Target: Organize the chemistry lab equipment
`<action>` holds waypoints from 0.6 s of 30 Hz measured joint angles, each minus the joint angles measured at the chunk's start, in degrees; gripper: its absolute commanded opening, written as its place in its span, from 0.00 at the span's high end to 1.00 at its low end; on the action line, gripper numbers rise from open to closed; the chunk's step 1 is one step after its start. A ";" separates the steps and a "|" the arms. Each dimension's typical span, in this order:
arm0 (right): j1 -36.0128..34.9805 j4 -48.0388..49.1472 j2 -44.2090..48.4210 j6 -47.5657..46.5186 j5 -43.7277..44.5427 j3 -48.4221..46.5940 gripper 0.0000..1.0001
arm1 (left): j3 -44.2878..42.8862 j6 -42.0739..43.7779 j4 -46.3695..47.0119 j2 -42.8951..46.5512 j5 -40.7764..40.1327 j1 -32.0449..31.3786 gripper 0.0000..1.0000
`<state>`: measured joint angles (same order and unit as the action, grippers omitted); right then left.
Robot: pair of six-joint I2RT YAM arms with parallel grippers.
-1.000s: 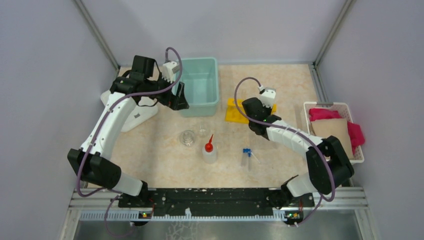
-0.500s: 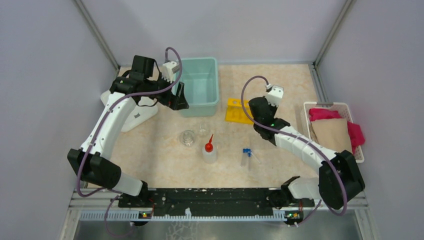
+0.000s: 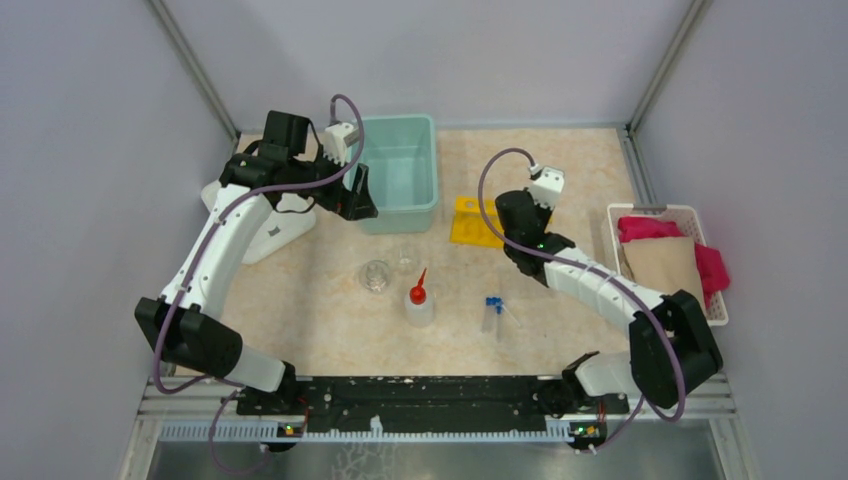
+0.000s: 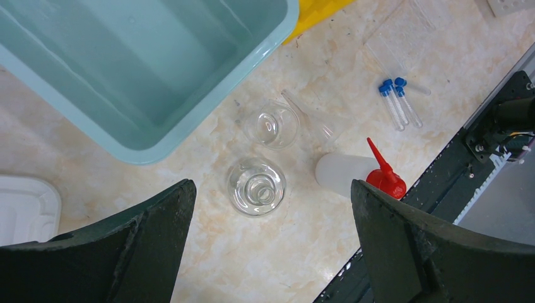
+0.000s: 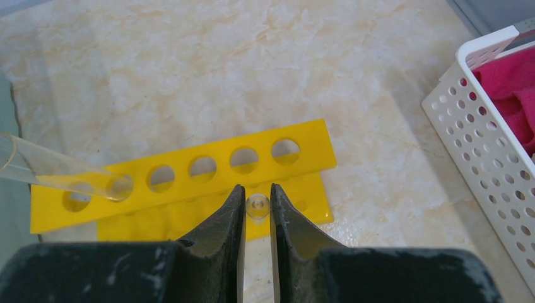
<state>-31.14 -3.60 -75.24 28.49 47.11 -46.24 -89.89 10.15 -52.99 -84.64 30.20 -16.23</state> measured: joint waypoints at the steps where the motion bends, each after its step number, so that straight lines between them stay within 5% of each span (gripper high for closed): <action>1: 0.17 0.22 -0.04 -0.02 0.00 0.00 1.00 | 0.00 0.00 0.00 0.00 0.00 0.00 0.01; 18: 1.68 1.81 -2.43 -0.37 -0.31 0.00 1.00 | 0.00 0.04 0.02 -0.02 0.00 0.17 0.01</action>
<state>-29.45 -1.78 -77.67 28.12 46.81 -46.24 -89.89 10.20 -52.97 -84.66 30.20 -16.05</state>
